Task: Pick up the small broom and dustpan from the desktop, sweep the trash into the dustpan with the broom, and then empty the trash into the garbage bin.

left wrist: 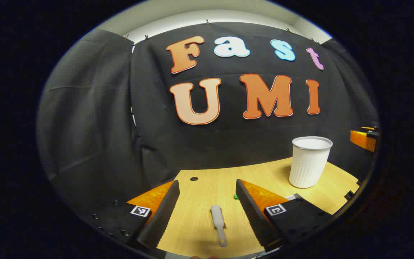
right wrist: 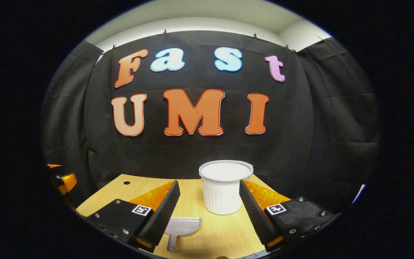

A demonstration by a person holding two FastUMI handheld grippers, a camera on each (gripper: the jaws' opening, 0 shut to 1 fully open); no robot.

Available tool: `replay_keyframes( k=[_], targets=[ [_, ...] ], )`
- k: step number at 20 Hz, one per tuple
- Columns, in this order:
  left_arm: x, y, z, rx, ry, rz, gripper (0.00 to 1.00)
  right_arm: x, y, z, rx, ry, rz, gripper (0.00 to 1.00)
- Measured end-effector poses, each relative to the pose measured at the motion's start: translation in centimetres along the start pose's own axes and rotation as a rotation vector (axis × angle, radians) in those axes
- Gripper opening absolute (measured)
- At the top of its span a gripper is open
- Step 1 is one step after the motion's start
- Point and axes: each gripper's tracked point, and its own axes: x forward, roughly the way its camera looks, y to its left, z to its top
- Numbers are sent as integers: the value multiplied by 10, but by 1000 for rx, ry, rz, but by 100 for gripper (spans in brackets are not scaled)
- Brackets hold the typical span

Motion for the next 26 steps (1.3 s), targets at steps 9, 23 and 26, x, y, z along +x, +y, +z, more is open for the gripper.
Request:
replay_keyframes(
  k=[9,23,26],
  targets=[
    [41,0,-18,-9,45,-88,100,8,26,-19,-55,68,-42,100],
    [51,18,-36,-26,78,-73,100,17,41,-56,-109,212,-29,100],
    [55,31,-51,-41,104,-51,100,25,57,-82,-113,316,11,100]
  ],
)
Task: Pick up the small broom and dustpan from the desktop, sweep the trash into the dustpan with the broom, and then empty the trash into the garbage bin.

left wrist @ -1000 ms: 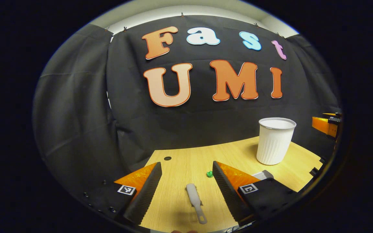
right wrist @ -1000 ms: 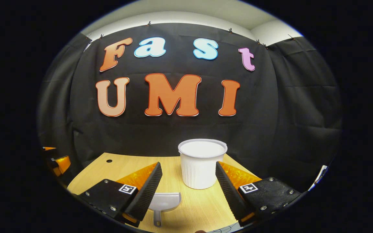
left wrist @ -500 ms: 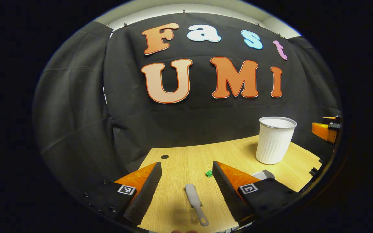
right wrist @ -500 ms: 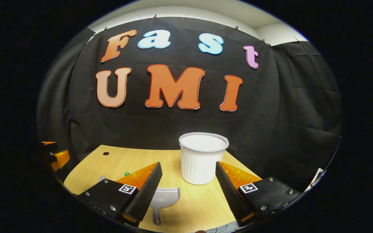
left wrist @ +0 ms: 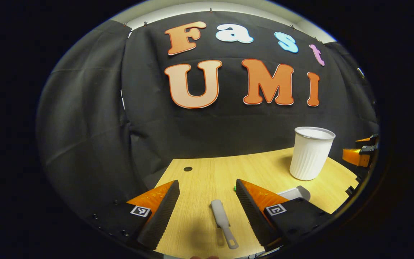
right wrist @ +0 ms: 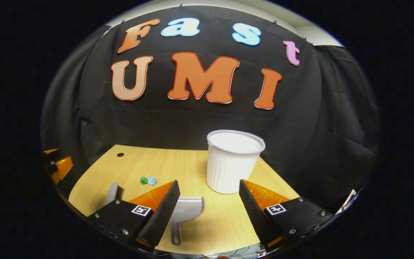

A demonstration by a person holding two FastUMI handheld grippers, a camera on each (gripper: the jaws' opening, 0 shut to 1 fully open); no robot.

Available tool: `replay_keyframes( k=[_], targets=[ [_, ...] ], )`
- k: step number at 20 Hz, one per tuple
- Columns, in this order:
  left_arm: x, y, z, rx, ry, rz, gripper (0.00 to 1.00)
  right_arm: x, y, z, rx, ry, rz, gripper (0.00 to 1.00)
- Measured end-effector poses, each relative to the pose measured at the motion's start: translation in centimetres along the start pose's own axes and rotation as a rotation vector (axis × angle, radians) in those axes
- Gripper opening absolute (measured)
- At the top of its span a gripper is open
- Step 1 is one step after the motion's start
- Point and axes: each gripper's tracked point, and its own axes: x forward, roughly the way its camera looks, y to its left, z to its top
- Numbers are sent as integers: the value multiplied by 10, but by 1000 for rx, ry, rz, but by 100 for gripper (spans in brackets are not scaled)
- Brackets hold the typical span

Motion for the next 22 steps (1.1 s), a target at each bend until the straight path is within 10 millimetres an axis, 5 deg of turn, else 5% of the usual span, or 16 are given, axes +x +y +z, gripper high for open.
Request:
replay_keyframes(
  k=[11,22],
  targets=[
    [30,44,-42,-29,89,53,100,47,67,-89,-113,364,112,100],
    [50,53,-75,-18,176,59,100,66,81,-193,-82,727,143,100]
  ],
)
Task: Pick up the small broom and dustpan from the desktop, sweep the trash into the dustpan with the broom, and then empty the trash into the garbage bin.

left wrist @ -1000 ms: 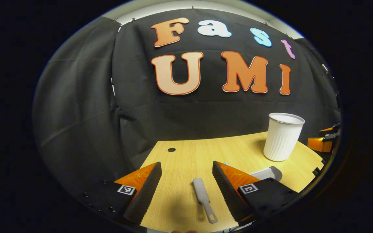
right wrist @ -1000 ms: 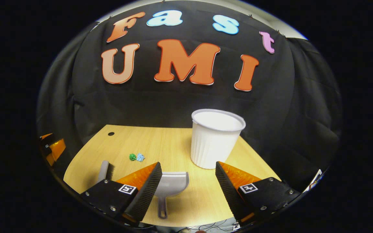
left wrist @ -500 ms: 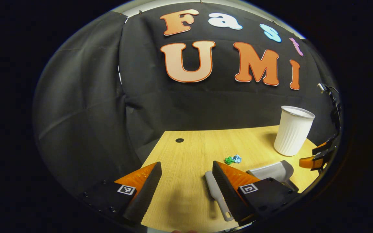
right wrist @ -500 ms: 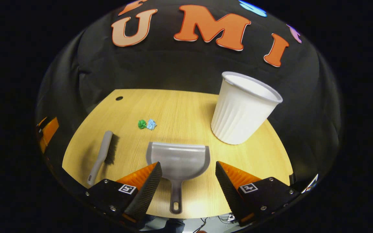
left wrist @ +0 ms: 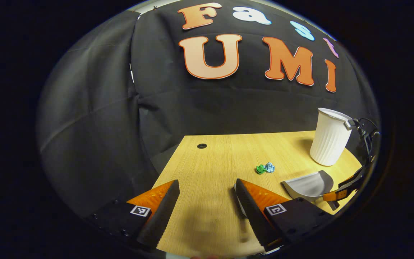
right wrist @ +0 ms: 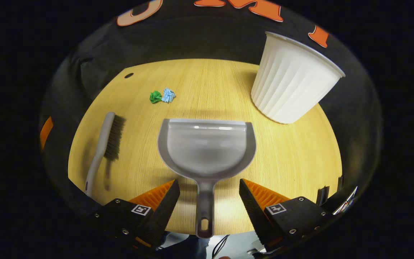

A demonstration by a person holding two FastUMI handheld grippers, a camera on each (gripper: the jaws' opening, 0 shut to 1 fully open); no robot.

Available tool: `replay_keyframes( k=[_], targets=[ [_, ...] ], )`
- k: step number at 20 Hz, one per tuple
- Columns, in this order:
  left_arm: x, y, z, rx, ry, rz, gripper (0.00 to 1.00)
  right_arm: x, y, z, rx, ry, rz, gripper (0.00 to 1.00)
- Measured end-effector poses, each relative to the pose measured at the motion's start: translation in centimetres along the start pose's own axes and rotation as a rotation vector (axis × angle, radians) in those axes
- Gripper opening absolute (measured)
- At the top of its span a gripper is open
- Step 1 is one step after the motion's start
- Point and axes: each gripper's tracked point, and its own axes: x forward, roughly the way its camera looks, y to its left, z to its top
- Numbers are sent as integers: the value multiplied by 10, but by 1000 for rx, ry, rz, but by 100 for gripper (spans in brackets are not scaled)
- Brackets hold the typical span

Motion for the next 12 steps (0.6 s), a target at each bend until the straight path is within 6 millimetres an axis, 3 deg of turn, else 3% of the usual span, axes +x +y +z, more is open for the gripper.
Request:
replay_keyframes(
  k=[6,10,12],
  targets=[
    [7,-5,-3,13,25,-5,100,42,-1,-9,-22,106,-9,99],
    [10,-6,-2,11,35,0,100,54,5,-12,-34,139,-6,97],
    [11,-5,-4,11,41,4,100,56,8,-14,-15,147,4,91]
  ],
)
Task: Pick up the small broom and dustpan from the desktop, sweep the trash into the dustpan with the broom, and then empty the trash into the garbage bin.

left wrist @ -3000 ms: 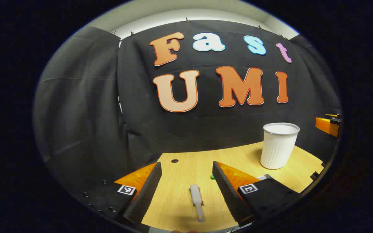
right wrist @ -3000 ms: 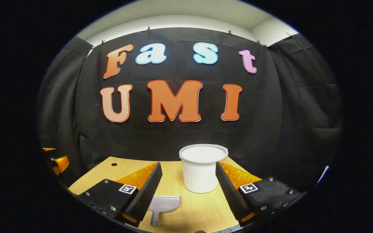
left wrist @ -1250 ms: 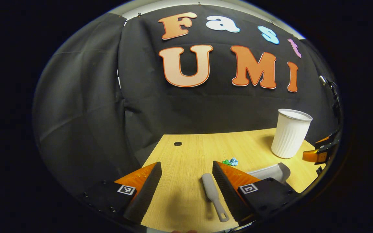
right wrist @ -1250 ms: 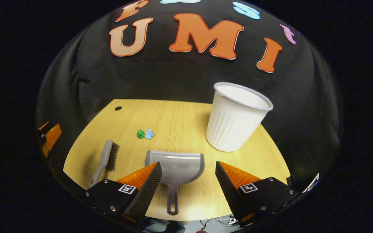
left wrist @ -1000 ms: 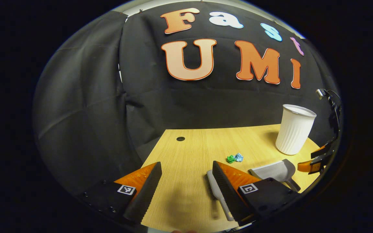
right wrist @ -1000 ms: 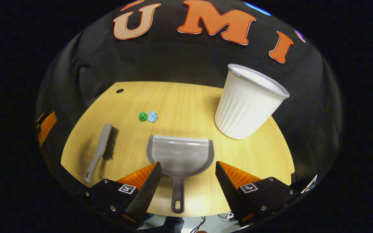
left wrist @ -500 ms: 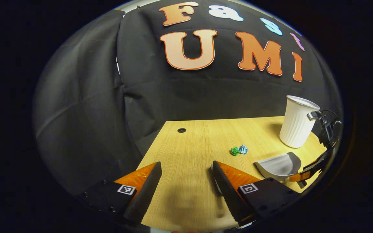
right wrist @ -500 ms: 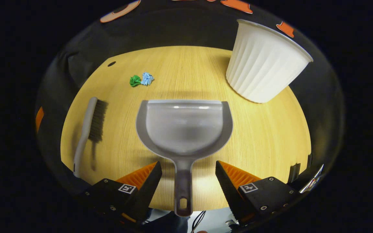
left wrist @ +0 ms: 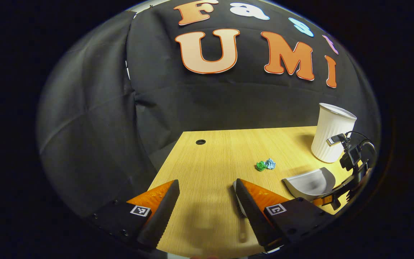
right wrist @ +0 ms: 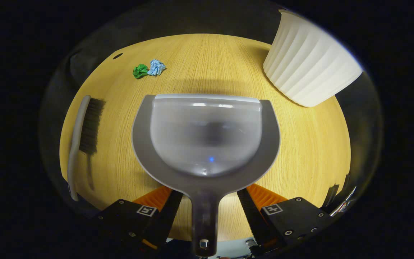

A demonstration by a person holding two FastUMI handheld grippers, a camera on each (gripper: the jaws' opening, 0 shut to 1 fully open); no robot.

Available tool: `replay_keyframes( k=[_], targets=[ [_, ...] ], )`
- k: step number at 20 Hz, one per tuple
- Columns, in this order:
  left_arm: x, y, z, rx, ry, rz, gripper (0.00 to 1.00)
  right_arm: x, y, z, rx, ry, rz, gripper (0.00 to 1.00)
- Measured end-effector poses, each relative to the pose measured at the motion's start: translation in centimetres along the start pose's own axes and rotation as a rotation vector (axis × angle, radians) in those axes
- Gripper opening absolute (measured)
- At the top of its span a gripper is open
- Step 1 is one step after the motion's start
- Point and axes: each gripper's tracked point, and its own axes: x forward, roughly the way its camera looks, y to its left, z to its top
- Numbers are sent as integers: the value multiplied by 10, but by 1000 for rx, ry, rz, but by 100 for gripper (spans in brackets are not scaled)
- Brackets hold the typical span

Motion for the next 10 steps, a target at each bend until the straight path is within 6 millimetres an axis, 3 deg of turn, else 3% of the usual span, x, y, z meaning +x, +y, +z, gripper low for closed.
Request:
replay_keyframes(
  k=[2,3,4,5,10],
  targets=[
    [1,-2,-2,2,12,1,100,3,3,-3,16,10,10,78],
    [3,-2,-4,4,23,-1,100,4,3,-3,24,10,12,65],
    [5,-4,-6,6,38,-5,100,6,2,-4,32,5,14,59],
    [5,-6,-10,8,56,-11,100,5,2,-5,32,7,16,36],
    [25,-25,-39,18,209,-99,100,6,-4,-4,56,-16,28,33]
  ],
)
